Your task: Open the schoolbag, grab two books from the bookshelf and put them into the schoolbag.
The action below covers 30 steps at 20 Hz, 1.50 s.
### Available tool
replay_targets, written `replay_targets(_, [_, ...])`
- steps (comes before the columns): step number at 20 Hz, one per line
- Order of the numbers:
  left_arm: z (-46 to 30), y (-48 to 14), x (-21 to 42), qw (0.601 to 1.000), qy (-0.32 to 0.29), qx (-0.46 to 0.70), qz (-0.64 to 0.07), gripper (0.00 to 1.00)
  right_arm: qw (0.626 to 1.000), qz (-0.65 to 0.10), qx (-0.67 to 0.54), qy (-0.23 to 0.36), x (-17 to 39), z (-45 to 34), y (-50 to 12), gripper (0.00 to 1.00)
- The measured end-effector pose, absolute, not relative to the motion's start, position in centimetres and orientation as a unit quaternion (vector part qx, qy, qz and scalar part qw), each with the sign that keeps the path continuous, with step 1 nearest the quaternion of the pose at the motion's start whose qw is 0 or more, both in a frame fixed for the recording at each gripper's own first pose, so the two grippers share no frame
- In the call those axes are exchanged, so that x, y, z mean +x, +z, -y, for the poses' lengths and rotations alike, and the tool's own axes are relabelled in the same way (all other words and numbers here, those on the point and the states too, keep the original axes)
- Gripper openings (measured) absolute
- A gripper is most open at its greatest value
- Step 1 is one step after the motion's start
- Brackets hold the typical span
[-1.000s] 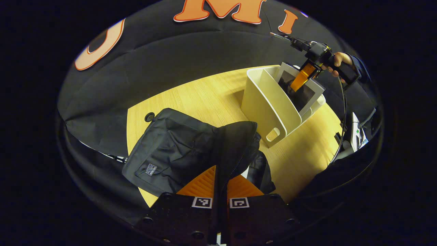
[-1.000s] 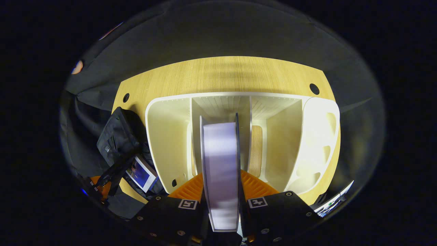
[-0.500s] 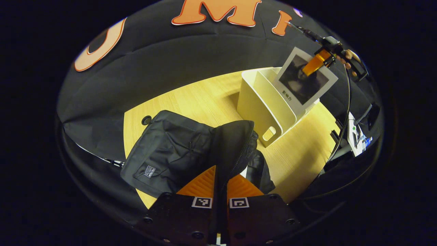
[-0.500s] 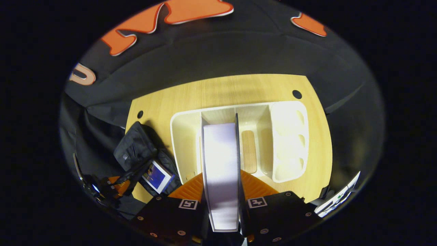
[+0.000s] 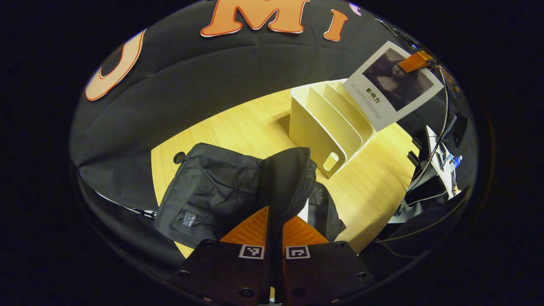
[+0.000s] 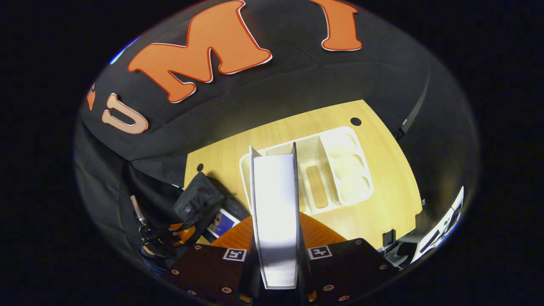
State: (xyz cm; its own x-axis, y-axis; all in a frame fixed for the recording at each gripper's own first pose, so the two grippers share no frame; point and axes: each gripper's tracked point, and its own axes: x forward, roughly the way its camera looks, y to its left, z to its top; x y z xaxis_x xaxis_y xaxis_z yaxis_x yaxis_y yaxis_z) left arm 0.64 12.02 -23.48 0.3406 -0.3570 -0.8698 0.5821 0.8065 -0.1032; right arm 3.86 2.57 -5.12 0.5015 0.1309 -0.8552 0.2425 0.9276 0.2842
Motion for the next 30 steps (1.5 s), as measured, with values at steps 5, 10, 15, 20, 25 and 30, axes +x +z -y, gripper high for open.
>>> replay_targets(5, [-12.1,-23.2,0.9,0.805,-0.312,0.118,-0.491,0.05,0.852,-0.47,0.23,-0.023,0.9,-5.8,-4.3,0.37])
replay_targets(10, [-12.3,-21.9,2.1,0.799,-0.343,0.125,-0.478,0.05,0.835,-0.455,0.309,-0.007,-1.4,-10.6,-6.1,0.36])
replay_targets(15, [-12.8,-21.1,3.1,0.793,-0.363,0.134,-0.47,0.05,0.822,-0.442,0.359,0.002,-1.9,-14.6,-9.0,0.36])
replay_targets(20, [-12.4,-19.9,3.4,0.795,-0.373,0.128,-0.461,0.04,0.801,-0.445,0.399,0.024,-1.9,-19.1,-12.4,0.36])
replay_targets(25, [-12.0,-19.0,4.3,0.799,-0.377,0.118,-0.453,0.04,0.772,-0.449,0.449,0.036,-1.1,-23.5,-17.3,0.36])
replay_targets(30, [-11.8,-18.8,3.9,0.797,-0.387,0.113,-0.45,0.04,0.76,-0.443,0.473,0.04,1.0,-27.2,-21.5,0.36])
